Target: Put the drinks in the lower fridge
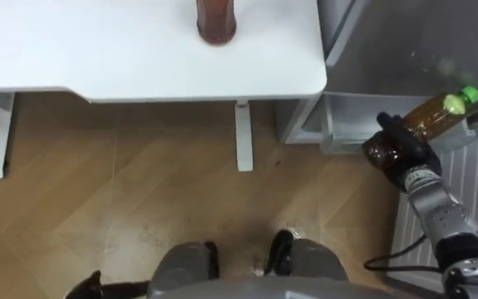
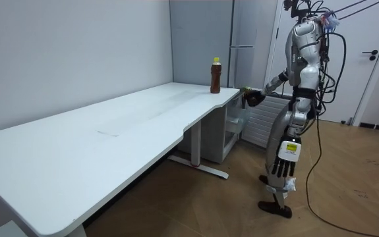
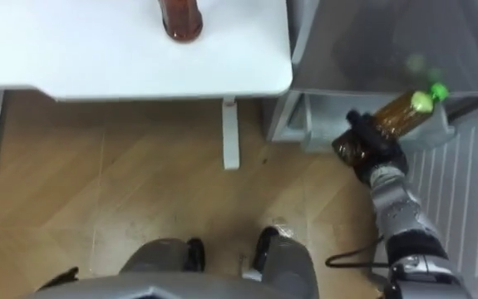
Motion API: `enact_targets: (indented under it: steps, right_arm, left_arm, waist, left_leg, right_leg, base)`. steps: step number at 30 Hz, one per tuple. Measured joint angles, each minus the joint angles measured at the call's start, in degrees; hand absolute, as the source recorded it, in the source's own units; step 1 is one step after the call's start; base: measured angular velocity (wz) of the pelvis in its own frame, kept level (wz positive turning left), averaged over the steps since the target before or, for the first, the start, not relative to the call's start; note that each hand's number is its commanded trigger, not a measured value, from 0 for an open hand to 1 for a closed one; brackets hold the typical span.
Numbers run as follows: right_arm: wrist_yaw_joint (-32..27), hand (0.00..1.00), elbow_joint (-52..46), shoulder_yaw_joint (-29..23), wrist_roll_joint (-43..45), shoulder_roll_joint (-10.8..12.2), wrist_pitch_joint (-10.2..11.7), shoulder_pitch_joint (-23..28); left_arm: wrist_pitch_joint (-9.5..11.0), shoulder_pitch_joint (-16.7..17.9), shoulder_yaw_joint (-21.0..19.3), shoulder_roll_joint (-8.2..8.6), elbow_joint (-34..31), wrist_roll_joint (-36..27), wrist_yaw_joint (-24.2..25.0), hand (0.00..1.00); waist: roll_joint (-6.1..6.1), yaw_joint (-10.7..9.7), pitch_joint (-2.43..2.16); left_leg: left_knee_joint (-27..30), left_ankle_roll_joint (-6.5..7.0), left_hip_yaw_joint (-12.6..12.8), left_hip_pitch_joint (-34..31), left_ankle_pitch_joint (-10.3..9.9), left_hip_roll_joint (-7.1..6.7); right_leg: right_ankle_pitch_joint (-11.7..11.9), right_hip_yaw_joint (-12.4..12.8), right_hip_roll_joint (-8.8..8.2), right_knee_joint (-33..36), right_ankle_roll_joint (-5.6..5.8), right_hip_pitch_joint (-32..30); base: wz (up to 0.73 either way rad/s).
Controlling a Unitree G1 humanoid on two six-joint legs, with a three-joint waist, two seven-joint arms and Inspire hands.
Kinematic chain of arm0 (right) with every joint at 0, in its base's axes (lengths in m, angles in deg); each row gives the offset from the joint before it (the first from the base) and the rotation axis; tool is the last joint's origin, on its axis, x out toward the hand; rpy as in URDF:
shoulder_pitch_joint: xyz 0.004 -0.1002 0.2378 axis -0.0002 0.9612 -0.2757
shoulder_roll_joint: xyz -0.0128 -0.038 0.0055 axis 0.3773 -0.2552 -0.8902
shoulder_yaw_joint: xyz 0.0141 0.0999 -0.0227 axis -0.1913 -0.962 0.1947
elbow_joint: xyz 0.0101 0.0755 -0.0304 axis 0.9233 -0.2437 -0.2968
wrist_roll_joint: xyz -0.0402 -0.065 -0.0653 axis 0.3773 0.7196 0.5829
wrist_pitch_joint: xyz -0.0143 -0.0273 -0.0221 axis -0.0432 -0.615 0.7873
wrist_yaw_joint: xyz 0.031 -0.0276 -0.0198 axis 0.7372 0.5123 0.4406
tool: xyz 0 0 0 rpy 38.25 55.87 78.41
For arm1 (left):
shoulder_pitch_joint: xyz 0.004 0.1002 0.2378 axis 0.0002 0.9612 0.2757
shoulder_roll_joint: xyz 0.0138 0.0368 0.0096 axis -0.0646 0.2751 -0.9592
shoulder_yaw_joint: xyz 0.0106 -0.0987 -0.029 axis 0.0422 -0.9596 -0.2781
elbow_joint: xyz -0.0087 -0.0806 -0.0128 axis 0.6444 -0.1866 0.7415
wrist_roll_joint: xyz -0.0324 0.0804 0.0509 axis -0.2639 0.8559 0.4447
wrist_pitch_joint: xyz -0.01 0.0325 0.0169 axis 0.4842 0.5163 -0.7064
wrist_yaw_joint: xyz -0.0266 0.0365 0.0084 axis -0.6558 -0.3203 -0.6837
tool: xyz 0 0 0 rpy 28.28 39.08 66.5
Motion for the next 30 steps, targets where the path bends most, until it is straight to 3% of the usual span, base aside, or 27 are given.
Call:
enact_targets:
  steps: [1,6,10,20,23,25,30]
  right_arm:
    - [-0.45,1.00,1.26,-0.05,-1.15,-0.08,0.07,-2.13]
    - [-2.10,1.00,3.66,-0.48,-4.55,-2.15,0.62,-5.91]
    - [-5.80,1.00,5.22,-2.10,-5.04,-3.49,0.60,-8.52]
    - [-9.47,1.00,11.08,-2.61,-11.56,-5.90,0.60,-15.04]
    - [-10.62,1.00,11.10,-2.60,-13.56,-7.86,0.60,-17.96]
    - [-11.55,1.00,11.10,-2.67,-15.37,-9.46,0.61,-19.12]
    - [-13.69,1.00,11.13,-2.73,-15.88,-12.20,0.61,-22.43]
  left_arm:
    - [0.08,-0.30,0.09,0.06,0.01,-0.07,0.01,0.00]
    - [-0.03,-1.10,0.13,0.02,-0.04,-0.22,-1.55,0.00]
    - [-0.61,-1.44,3.22,0.10,-0.14,-2.09,-4.85,0.00]
    - [-1.35,-3.29,9.48,-0.49,-0.41,-2.99,-9.11,0.00]
    - [-1.26,-4.81,10.20,-0.98,-0.32,-3.89,-9.16,0.00]
    - [-0.33,-4.87,10.15,-1.38,-0.38,-3.85,-9.43,0.00]
    - [-0.63,-4.85,10.18,-1.48,-0.41,-4.31,-10.03,0.00]
  waist:
    - [0.18,-0.07,0.18]
    - [0.27,0.93,0.22]
    - [0.21,0.93,0.23]
    - [0.46,1.57,0.39]
    - [0.29,1.83,0.50]
    - [0.28,2.23,0.56]
    - [0.22,2.26,0.59]
  left_leg:
    - [0.51,0.13,0.27,-1.56,-0.08,-0.14]
    - [4.67,0.90,0.49,-8.52,-0.83,-0.34]
    - [9.02,1.26,-0.15,-14.83,-1.27,-0.92]
    - [18.51,2.21,-0.44,-26.15,-3.46,-1.16]
    - [20.72,2.61,0.59,-30.01,-3.77,-1.27]
    - [22.81,2.75,0.74,-31.99,-4.45,-1.06]
    - [27.52,2.84,0.89,-36.14,-6.25,-0.93]
  right_leg:
    - [-0.01,0.41,-0.33,1.05,-0.05,-1.58]
    - [-0.58,1.77,-0.97,4.80,-0.25,-8.41]
    - [-1.39,1.37,-2.56,9.09,-0.62,-14.30]
    - [-2.13,3.01,-3.56,16.12,-0.63,-24.83]
    - [-2.31,4.07,-3.95,18.55,-0.35,-29.36]
    - [-2.75,4.41,-4.05,20.53,-0.75,-31.41]
    - [-4.62,5.00,-4.69,25.30,-0.87,-35.84]
  base:
    - [-0.11]
    - [0.02]
    - [0.15]
    - [0.02]
    - [-0.06]
    - [-0.02]
    - [0.01]
